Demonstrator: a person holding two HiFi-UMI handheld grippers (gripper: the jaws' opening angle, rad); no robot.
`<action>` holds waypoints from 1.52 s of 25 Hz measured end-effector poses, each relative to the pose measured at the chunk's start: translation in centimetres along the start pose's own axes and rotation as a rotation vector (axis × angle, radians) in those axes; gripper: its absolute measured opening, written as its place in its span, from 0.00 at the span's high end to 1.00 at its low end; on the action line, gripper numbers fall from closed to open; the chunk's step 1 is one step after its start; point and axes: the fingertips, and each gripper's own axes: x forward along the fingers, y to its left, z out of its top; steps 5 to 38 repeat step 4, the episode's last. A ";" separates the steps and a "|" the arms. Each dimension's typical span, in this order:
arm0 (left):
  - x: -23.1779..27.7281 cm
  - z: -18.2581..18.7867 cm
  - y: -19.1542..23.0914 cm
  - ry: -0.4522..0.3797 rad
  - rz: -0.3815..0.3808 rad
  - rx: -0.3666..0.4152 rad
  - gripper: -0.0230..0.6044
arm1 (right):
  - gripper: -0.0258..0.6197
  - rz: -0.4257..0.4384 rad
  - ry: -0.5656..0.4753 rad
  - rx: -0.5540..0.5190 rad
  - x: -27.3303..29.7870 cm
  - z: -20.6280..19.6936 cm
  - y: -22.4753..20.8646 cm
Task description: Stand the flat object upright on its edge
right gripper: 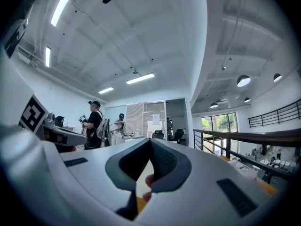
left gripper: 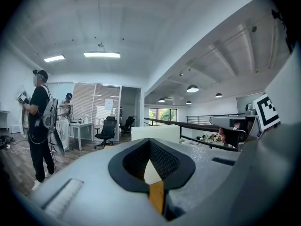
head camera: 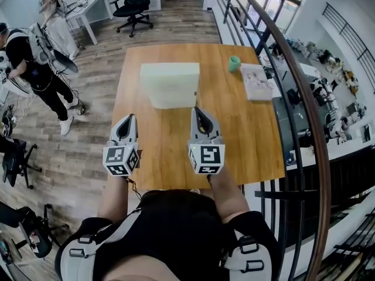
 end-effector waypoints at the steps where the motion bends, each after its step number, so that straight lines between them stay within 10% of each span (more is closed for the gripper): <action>1: 0.0 0.0 -0.2 0.001 -0.003 0.003 0.96 | 0.95 0.001 0.003 0.000 -0.1 -0.1 0.0; 38: 0.3 0.1 -1.0 0.006 -0.015 0.009 0.96 | 0.95 -0.006 0.009 0.003 -0.3 -0.1 -0.5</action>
